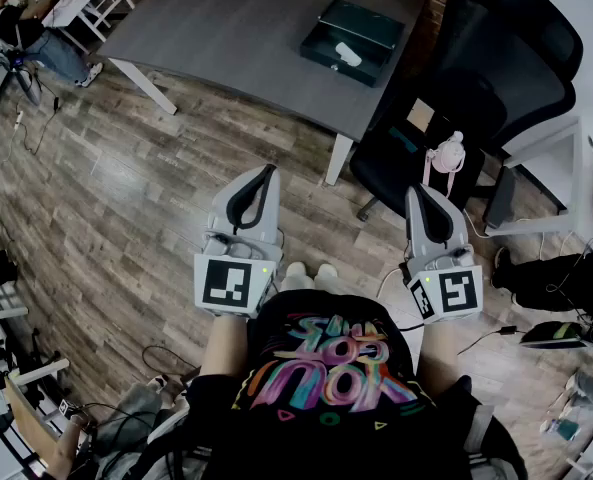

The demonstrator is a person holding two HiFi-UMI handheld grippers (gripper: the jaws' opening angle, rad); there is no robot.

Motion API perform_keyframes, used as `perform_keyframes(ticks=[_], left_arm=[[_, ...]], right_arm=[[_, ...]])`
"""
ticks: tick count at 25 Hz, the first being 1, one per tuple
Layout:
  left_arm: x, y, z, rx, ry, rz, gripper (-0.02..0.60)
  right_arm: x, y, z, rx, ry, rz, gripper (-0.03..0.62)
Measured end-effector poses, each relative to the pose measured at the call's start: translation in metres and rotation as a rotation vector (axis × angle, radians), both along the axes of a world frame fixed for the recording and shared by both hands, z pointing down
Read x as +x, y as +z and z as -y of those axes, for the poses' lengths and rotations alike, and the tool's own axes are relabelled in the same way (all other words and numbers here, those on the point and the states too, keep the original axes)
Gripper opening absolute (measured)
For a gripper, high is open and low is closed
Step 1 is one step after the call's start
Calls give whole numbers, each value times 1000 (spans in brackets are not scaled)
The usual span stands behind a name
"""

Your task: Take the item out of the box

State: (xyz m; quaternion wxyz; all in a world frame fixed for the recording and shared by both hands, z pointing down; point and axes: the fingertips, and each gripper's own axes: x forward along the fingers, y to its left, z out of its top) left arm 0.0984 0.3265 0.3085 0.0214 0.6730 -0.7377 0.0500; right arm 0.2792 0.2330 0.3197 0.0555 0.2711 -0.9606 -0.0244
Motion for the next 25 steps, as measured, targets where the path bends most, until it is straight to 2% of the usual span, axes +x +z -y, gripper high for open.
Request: perform_keyframes(ticks=[7,15,20,25], left_arm=[[5,-2,-7,3,-25,14,2],[11,2,-18,-7,-86,29,1],[2,2,-14,-2,-103,33,1],[-20,9,-2,-3,-97,38,2]], right_arm=[[14,-1,-3,2,9,21,2],[23,8,0,-6,-25,32,2],[16,13,5,-20,-39,26,2],[-7,18,19,-20,-44,14,2]])
